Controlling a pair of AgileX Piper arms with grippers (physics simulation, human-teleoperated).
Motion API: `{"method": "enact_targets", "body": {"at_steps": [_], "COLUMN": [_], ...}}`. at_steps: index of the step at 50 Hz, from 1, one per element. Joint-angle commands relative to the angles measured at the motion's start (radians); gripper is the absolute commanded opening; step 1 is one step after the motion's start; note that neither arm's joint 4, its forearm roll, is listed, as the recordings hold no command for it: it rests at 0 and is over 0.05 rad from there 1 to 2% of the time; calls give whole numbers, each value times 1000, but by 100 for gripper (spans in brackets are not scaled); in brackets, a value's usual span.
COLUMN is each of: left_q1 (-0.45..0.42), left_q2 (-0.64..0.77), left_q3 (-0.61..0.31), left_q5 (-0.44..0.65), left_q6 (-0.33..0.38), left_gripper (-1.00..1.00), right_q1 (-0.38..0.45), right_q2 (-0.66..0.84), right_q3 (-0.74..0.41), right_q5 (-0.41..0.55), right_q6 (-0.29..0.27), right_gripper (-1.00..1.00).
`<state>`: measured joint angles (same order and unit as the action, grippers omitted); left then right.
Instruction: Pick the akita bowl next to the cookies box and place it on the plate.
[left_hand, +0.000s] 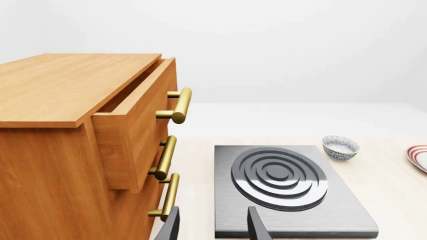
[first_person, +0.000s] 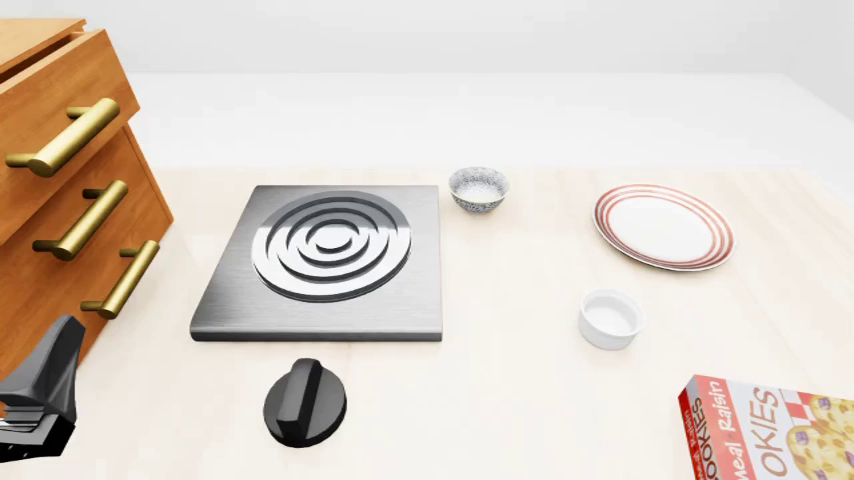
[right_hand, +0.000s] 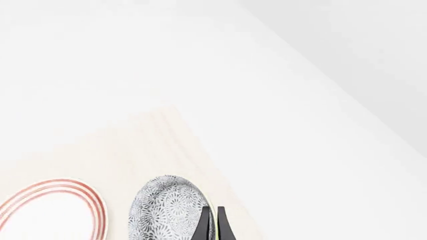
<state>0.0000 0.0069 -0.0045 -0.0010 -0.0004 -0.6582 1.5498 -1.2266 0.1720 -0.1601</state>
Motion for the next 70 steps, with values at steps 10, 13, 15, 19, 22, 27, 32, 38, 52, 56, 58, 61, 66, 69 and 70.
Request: {"method": "enact_targets", "body": {"at_steps": [10, 13, 15, 19, 22, 27, 32, 38, 52, 56, 58, 61, 66, 69, 70], "left_q1": [0, 0, 0, 0, 0, 0, 0, 0, 0, 0, 0, 0, 0, 0, 0], "left_q2": [0, 0, 0, 0, 0, 0, 0, 0, 0, 0, 0, 0, 0, 0, 0], "left_q3": [0, 0, 0, 0, 0, 0, 0, 0, 0, 0, 0, 0, 0, 0, 0], "left_q5": [0, 0, 0, 0, 0, 0, 0, 0, 0, 0, 0, 0, 0, 0, 0], "left_q6": [0, 0, 0, 0, 0, 0, 0, 0, 0, 0, 1, 0, 0, 0, 0], "left_gripper": [100, 100, 100, 100, 100, 100, 100, 100, 100, 100, 100, 100, 100, 100, 100], "right_q1": [223, 250, 262, 304, 320, 363, 416, 475, 539, 538, 530, 526, 521, 512, 507], "right_q2": [-7, 19, 35, 69, 90, 125, 168, 226, 437, 450, 459, 468, 473, 479, 478], "right_q3": [-209, -211, -216, -223, -223, -218, -192, -129, -3, -3, -7, -8, -4, 2, 5], "right_q5": [149, 143, 136, 123, 112, 97, 64, -18, -252, -260, -263, -269, -278, -289, -293], "right_q6": [237, 266, 278, 313, 308, 333, 359, 363, 342, 334, 317, 308, 300, 291, 287], "right_gripper": [-100, -100, -100, -100, -100, -100, -100, -100, -100, -100, -100, -100, -100, -100, -100]}}
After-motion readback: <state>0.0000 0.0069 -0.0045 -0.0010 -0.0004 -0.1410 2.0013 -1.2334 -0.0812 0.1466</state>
